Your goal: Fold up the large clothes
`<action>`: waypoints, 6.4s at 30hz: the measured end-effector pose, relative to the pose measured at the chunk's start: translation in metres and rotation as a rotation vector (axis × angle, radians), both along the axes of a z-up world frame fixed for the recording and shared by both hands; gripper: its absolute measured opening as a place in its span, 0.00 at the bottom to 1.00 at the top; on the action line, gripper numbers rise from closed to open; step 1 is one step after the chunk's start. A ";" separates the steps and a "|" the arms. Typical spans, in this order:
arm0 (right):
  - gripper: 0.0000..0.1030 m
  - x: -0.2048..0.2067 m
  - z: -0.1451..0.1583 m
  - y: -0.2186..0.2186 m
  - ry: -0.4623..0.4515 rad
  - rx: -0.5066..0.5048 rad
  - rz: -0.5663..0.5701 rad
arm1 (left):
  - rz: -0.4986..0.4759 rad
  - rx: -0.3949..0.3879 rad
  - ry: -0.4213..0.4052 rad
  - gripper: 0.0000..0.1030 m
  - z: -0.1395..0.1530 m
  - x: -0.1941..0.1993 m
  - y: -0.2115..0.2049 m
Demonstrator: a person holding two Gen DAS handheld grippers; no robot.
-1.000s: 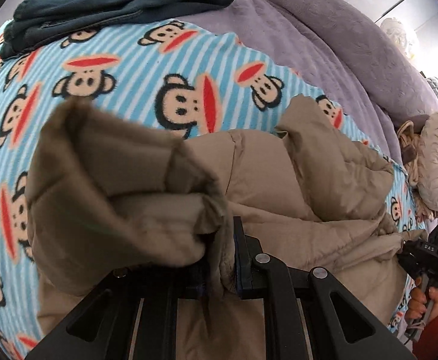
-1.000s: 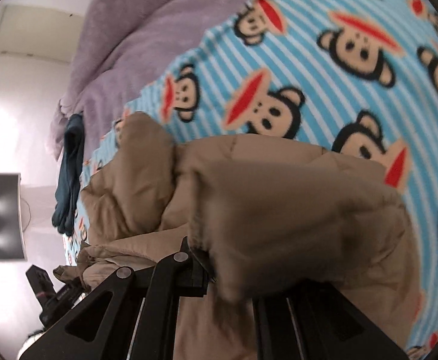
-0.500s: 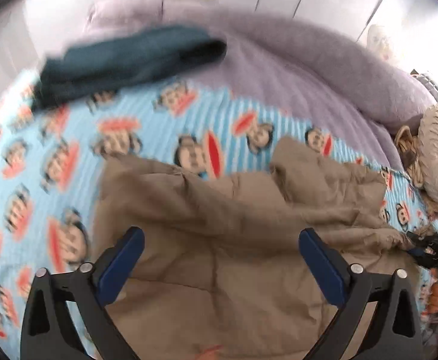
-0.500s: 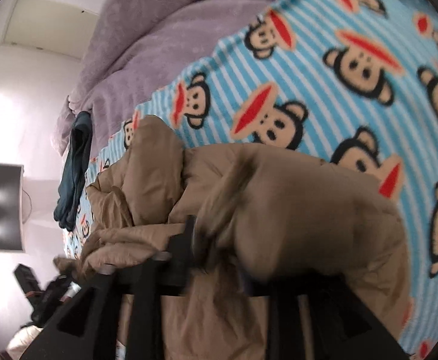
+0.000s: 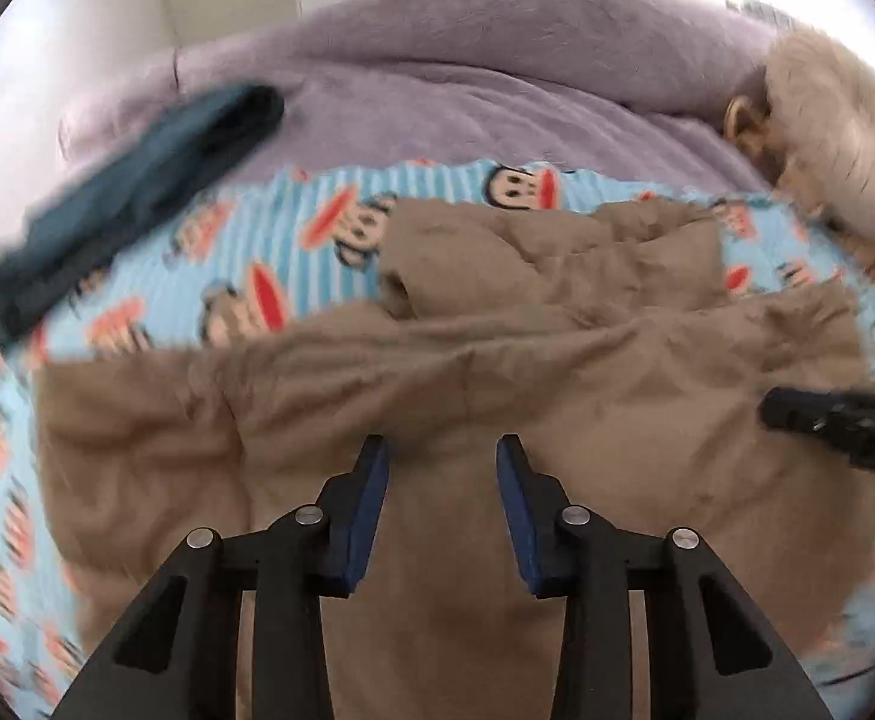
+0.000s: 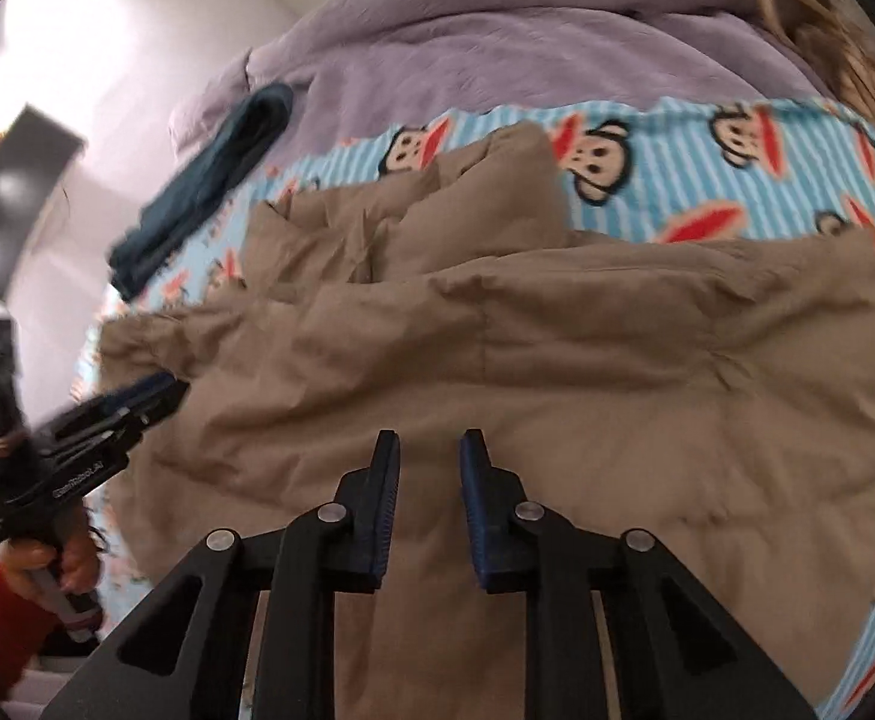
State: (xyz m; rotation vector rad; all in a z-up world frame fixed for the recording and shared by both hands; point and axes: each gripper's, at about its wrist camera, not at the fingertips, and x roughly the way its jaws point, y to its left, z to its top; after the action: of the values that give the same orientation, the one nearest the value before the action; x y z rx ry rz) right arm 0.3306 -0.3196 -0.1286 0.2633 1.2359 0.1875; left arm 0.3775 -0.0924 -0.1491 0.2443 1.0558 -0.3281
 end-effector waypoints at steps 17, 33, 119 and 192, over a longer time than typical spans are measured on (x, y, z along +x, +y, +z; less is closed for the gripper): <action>0.01 0.030 -0.059 -0.126 -0.030 -0.115 -0.260 | 0.156 0.025 -0.038 0.40 -0.061 0.066 0.053; 0.17 -0.009 -0.011 -0.124 -0.069 -0.249 -0.317 | 0.292 0.026 -0.060 0.40 -0.028 0.043 0.113; 0.28 -0.146 -0.089 -0.067 0.148 0.795 -0.738 | 0.442 -0.470 0.200 0.26 -0.034 -0.112 0.141; 0.49 -0.274 0.011 -0.007 0.393 0.208 -0.526 | 0.420 -0.289 0.359 0.31 -0.022 -0.295 0.291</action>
State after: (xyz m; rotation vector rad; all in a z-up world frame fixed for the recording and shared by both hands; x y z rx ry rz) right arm 0.0564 -0.3270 -0.1176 0.8229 1.4897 -0.2026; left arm 0.0820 0.1983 -0.1712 -0.3054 1.3629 -0.1416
